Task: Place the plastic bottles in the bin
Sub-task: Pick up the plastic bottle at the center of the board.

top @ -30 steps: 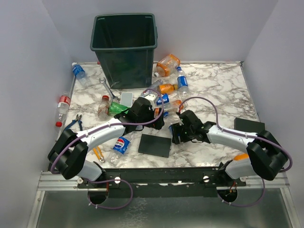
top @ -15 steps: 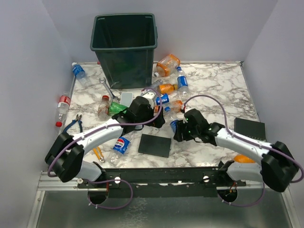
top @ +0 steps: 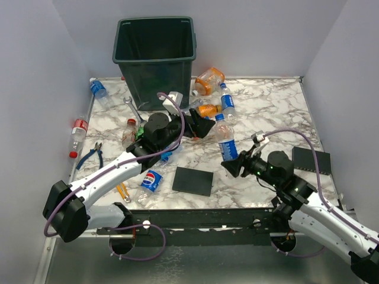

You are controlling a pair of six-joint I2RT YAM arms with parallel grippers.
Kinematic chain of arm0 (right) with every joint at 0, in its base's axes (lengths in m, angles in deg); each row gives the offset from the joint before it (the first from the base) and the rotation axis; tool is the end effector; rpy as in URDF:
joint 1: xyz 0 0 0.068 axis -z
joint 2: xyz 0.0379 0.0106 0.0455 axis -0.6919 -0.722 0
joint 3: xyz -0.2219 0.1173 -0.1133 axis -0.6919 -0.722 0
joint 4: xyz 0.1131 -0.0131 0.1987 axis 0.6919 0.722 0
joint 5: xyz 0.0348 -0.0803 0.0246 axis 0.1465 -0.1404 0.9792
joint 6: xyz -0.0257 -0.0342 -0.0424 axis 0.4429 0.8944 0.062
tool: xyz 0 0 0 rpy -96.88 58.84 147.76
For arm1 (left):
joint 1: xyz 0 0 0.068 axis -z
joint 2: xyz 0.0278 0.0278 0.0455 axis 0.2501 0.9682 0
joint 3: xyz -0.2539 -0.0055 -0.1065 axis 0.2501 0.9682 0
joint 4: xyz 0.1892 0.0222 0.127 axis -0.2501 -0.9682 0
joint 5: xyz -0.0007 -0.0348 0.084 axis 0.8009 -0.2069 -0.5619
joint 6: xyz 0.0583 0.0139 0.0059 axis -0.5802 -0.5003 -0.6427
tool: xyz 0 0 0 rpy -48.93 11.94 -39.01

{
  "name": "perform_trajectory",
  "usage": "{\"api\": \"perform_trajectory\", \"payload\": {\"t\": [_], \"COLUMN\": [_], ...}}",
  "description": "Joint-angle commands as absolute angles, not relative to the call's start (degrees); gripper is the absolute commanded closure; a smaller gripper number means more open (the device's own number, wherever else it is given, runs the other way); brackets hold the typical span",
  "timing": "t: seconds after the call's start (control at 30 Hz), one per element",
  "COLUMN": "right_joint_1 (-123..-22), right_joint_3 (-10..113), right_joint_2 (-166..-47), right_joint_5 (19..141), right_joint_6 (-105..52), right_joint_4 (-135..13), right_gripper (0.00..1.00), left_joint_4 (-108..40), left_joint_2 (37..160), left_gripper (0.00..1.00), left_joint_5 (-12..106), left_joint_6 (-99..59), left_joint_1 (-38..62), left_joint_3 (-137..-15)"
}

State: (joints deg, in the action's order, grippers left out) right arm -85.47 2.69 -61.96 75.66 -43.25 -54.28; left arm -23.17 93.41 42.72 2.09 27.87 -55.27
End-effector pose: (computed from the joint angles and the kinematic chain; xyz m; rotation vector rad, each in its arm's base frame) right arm 0.1008 0.0932 0.2628 -0.3520 1.9164 0.8294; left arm 0.1933 -0.1802 0.3427 0.1878 1.7684 -1.0390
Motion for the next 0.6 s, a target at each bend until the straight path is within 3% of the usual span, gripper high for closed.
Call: {"api": "perform_trajectory", "payload": {"t": [0.0, 0.43, 0.57], "right_joint_1": [-85.82, -85.88, -85.8], "right_joint_3": [-0.54, -3.88, -3.42], "right_joint_2": [-56.47, -53.33, -54.39], "right_joint_5": [78.22, 80.21, 80.18], "right_joint_6": [-42.14, -41.99, -41.86], "right_joint_4": [-60.77, -68.33, -68.64], "right_gripper": [0.61, 0.63, 0.63], "left_joint_4": [-9.96, -0.35, -0.34], "left_joint_2": [93.49, 104.67, 106.25], "left_gripper": [0.01, 0.01, 0.11], "left_joint_5": [45.5, 64.14, 67.27], "left_joint_6": [11.17, 21.85, 21.78], "left_joint_1": [26.89, 25.8, 25.94], "left_joint_3": [-56.07, -64.05, -64.86]}}
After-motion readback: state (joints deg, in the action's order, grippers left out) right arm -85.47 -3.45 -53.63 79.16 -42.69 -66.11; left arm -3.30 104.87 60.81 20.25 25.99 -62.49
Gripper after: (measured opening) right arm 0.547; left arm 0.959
